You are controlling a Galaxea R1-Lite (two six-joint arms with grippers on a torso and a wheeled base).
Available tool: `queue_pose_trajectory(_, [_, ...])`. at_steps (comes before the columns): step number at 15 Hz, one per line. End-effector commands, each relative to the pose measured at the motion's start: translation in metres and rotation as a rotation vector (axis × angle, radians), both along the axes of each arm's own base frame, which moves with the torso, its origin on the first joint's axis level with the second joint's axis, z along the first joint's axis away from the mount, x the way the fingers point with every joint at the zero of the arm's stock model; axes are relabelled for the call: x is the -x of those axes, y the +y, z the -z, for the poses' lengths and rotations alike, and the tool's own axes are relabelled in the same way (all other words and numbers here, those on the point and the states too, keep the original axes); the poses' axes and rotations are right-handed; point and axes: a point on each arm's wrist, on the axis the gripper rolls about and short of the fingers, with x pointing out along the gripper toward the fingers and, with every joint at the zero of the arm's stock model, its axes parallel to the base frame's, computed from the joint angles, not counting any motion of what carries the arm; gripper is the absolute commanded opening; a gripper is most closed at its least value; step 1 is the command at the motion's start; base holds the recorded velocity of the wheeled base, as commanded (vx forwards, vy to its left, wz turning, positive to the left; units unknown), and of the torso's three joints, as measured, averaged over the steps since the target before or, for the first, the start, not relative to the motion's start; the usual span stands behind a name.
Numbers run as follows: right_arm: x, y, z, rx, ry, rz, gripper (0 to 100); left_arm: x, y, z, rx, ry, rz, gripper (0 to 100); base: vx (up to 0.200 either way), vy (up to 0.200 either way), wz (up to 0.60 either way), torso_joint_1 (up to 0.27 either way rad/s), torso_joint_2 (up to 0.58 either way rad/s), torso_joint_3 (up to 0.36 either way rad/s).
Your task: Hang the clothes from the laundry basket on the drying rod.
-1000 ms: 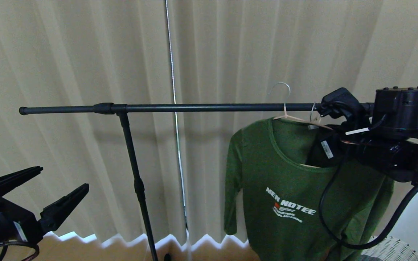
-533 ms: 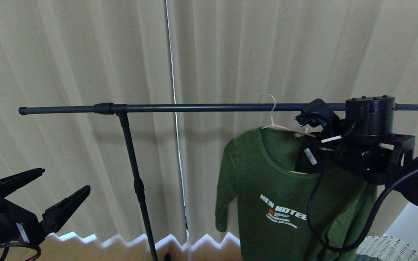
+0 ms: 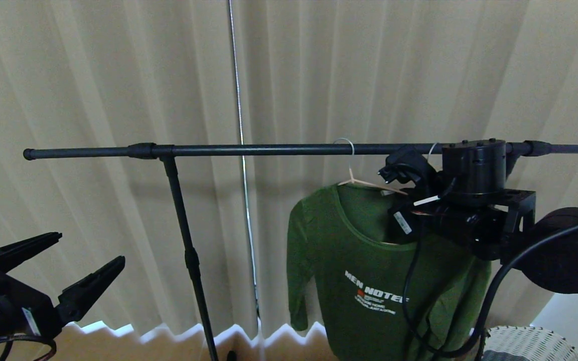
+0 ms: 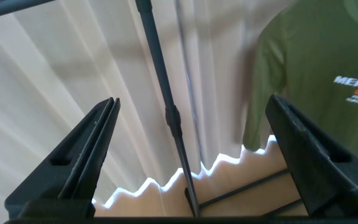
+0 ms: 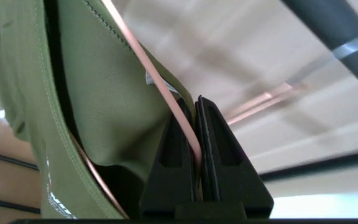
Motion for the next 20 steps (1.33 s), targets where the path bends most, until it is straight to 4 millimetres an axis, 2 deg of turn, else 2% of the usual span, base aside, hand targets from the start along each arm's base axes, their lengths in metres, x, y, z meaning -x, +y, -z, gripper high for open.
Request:
queue_pose_trajectory(1, [-0.004, 0.008, 0.007, 0.009, 0.015, -0.015, 0, 0.0, 0.0, 0.0, 0.0, 0.0, -0.001, 100, 0.0, 0.0, 0.0, 0.0, 0.0, 0.0])
queue_pose_trajectory(3, [-0.002, 0.01, 0.008, 0.011, 0.018, -0.025, 0, 0.0, 0.0, 0.0, 0.0, 0.0, -0.001, 100, 0.0, 0.0, 0.0, 0.0, 0.0, 0.0])
queue_pose_trajectory(4, [-0.002, 0.011, 0.008, 0.012, 0.019, -0.026, 100, 0.0, 0.0, 0.0, 0.0, 0.0, -0.001, 100, 0.0, 0.0, 0.0, 0.0, 0.0, 0.0])
queue_pose_trajectory(8, [0.001, 0.013, 0.009, -0.01, 0.015, -0.035, 100, 0.0, 0.0, 0.0, 0.0, -0.002, -0.001, 100, 0.0, 0.0, 0.0, 0.0, 0.0, 0.0])
queue_pose_trajectory(15, [0.011, 0.032, 0.015, -0.195, 0.078, -0.151, 100, 0.0, 0.0, 0.0, 0.002, -0.003, -0.004, 100, 0.0, 0.0, 0.0, 0.0, 0.0, 0.0])
queue_pose_trajectory(18, [0.027, 0.021, 0.007, -0.275, 0.074, -0.123, 100, 0.0, 0.0, 0.001, 0.003, 0.003, -0.004, 100, 0.0, 0.0, 0.0, 0.0, 0.0, 0.0])
queue_pose_trajectory(20, [0.052, 0.002, -0.007, -0.301, 0.044, -0.117, 100, 0.0, 0.0, 0.002, 0.0, 0.011, -0.002, 100, 0.0, 0.0, 0.0, 0.0, 0.0, 0.0])
